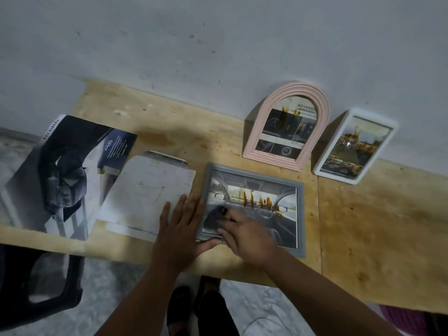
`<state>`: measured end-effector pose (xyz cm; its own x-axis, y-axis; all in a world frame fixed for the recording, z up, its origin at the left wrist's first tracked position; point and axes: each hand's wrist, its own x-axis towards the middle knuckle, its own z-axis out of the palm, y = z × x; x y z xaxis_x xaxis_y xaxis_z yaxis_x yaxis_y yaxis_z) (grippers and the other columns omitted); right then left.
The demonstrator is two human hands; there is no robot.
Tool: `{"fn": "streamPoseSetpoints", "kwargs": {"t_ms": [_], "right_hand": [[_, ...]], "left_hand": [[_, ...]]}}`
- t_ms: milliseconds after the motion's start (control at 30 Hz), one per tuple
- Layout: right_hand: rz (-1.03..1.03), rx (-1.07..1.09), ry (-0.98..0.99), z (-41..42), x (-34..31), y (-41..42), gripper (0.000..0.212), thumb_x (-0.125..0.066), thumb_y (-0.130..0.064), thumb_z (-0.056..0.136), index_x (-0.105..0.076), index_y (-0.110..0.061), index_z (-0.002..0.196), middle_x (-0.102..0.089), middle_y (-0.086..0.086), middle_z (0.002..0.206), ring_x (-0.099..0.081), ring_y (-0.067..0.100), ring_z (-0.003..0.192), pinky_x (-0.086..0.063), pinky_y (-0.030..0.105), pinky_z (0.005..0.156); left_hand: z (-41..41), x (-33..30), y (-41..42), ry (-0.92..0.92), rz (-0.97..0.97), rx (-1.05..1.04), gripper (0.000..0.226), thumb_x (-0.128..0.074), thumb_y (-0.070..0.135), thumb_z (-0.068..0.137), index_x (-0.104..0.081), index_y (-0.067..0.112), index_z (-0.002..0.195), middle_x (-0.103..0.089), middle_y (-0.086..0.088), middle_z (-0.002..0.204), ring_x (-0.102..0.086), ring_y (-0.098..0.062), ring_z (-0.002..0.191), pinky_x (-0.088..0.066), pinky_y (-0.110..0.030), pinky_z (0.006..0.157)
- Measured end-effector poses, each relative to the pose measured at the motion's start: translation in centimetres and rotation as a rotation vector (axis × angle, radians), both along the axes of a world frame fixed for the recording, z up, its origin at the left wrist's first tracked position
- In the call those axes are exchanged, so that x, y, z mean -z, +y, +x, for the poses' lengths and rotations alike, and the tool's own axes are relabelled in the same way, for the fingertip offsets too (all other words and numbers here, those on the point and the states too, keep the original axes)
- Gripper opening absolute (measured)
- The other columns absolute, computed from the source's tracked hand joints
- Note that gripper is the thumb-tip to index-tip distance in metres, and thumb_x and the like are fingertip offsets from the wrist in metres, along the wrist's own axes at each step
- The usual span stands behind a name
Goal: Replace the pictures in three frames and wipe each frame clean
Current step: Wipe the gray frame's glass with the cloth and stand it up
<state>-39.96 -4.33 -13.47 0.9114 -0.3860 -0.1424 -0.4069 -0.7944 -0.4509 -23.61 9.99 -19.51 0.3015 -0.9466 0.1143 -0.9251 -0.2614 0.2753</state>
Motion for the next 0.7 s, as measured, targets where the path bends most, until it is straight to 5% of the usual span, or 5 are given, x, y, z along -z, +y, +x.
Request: {"fn": "streamPoseSetpoints", "kwargs": {"t_ms": [133,267,433,700], "right_hand": [[0.226,0.054,-0.023,0.4,-2.3,-3.1,0.035,-0.052,-0.035,0.105,-0.071,-0.017,0.127,-0.061,0.0,0.122,-0.059,0.015,0.111,-0.049,0.033,0.095],[-0.013,0.307,-0.12,2.3,-2.0,-8.2,0.038,-0.049,-0.038,0.103,-0.069,-0.019,0.129,-0.057,0.002,0.118,-0.06,0.022,0.104,-0.053,0.038,0.085],[-0.316,0.178,0.039,1.7,1.2,-3.2,0.037,-0.046,-0.037,0.104,-0.063,-0.017,0.13,-0.054,0.01,0.128,-0.06,0.031,0.1,-0.051,0.037,0.067],[0.035,-0.013,0.012,-0.2,-2.7,-4.0,0.035,-0.05,-0.037,0.103,-0.07,-0.021,0.127,-0.058,-0.003,0.128,-0.061,0.019,0.108,-0.052,0.033,0.087]], "left_hand": [[-0.1,-0.3,0.0,0.001,-0.002,-0.015,0.108,-0.047,0.09,0.081,-0.039,0.013,0.156,-0.035,-0.009,0.164,-0.031,-0.033,0.153,-0.025,-0.064,0.119],[-0.2,-0.5,0.0,-0.008,-0.007,-0.016,0.11,-0.048,0.09,0.08,-0.038,0.012,0.156,-0.034,-0.01,0.165,-0.031,-0.033,0.153,-0.024,-0.064,0.119],[-0.1,-0.5,-0.1,-0.013,0.016,-0.011,0.109,-0.043,0.091,0.081,-0.039,0.011,0.156,-0.035,-0.01,0.164,-0.031,-0.033,0.153,-0.023,-0.063,0.12],[-0.1,-0.7,-0.1,-0.005,0.03,-0.003,0.108,-0.039,0.09,0.082,-0.041,0.011,0.155,-0.036,-0.011,0.164,-0.033,-0.034,0.152,-0.024,-0.064,0.119]]}}
